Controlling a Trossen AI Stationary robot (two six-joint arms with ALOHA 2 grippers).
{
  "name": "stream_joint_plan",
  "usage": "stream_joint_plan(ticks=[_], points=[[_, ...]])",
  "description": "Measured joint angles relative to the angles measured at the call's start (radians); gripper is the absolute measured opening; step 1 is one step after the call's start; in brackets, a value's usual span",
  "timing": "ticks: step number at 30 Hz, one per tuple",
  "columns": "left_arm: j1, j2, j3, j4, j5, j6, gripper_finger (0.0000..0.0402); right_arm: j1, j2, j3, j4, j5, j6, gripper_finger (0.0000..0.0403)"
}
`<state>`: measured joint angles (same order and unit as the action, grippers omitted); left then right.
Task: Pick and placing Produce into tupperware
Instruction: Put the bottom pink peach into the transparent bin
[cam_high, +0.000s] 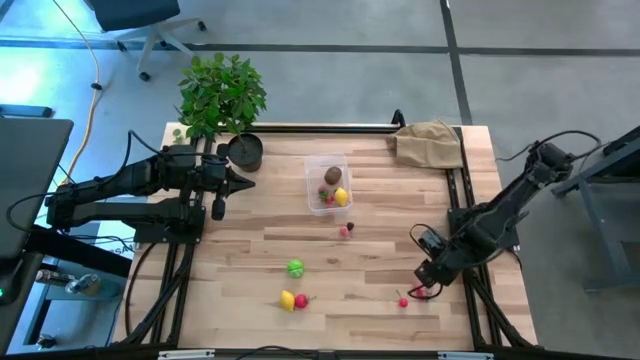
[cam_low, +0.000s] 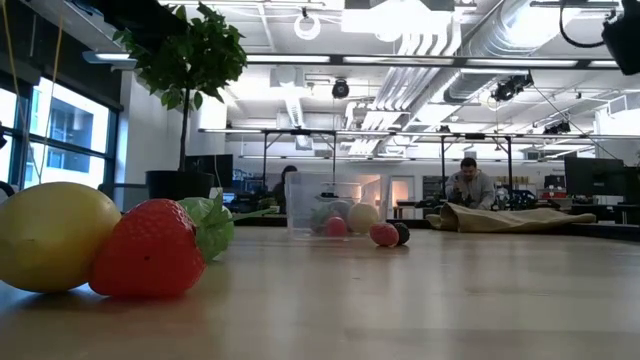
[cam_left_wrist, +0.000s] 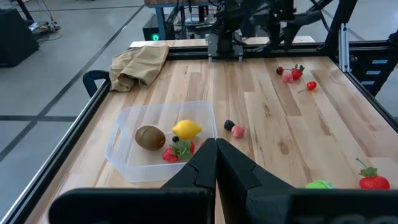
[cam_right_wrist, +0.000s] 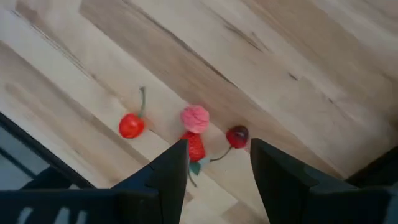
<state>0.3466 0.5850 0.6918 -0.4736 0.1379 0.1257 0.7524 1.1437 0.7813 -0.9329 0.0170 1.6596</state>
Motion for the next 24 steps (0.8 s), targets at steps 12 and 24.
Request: stream_joint_plan(ticks=[12, 24], points=[[0.000, 0.000, 0.000, 0.000, 0.000, 0.000, 0.0001, 0.036, 0.145, -0.037, 0.190, 0.016, 0.034, 0.0165], [0.000, 0.000, 0.000, 0.000, 0.000, 0.000, 0.0001, 0.035, 0.267, -0.037, 0.253, -0.007, -0.004, 0.0165]])
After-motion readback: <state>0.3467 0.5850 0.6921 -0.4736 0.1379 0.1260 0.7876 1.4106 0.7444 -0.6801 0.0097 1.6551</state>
